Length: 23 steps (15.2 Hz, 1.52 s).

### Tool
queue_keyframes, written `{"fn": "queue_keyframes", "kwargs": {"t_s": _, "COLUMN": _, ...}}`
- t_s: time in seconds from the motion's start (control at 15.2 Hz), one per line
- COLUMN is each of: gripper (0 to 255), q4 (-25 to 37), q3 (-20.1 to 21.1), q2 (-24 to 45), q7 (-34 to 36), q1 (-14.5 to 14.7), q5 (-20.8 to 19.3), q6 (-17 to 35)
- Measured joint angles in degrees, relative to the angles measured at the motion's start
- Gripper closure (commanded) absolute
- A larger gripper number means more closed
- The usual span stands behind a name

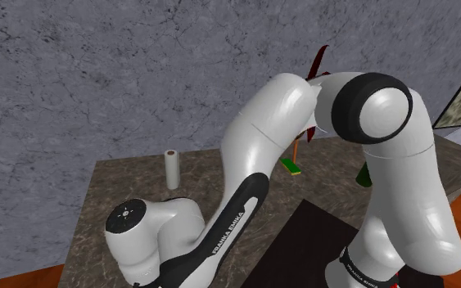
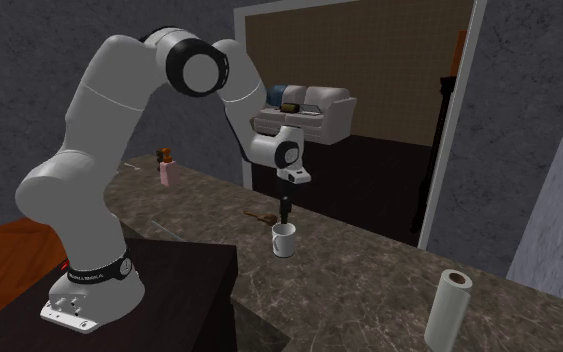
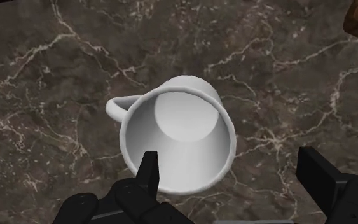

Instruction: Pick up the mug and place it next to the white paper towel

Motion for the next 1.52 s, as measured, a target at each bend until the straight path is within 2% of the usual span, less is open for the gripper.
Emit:
{"fn": "queue_keyframes", "kwargs": {"t_s": 0.53, "gripper": 0, "q4": 2.37, "q3": -2.8, "q2": 6.04, "q7": 2.1, "q1": 2.45, "q5": -2.96, "q6": 3.25}}
{"fn": "queue_keyframes", "kwargs": {"t_s": 0.92, "gripper": 0, "q4": 2.55, "q3": -3.1, "q2": 6.61, "q7": 2.26, "q1": 2.65, "q5": -3.25, "q6": 3.66}}
{"fn": "queue_keyframes", "kwargs": {"t_s": 0.99, "gripper": 255, "q4": 2.55, "q3": -3.1, "q2": 6.61, "q7": 2.26, "q1": 2.65, "q5": -3.25, "q6": 3.66}}
{"fn": "queue_keyframes", "kwargs": {"t_s": 1.52, "gripper": 255, "q4": 2.54, "q3": -3.1, "q2": 6.62, "q7": 2.26, "q1": 2.65, "q5": -3.25, "q6": 3.66}}
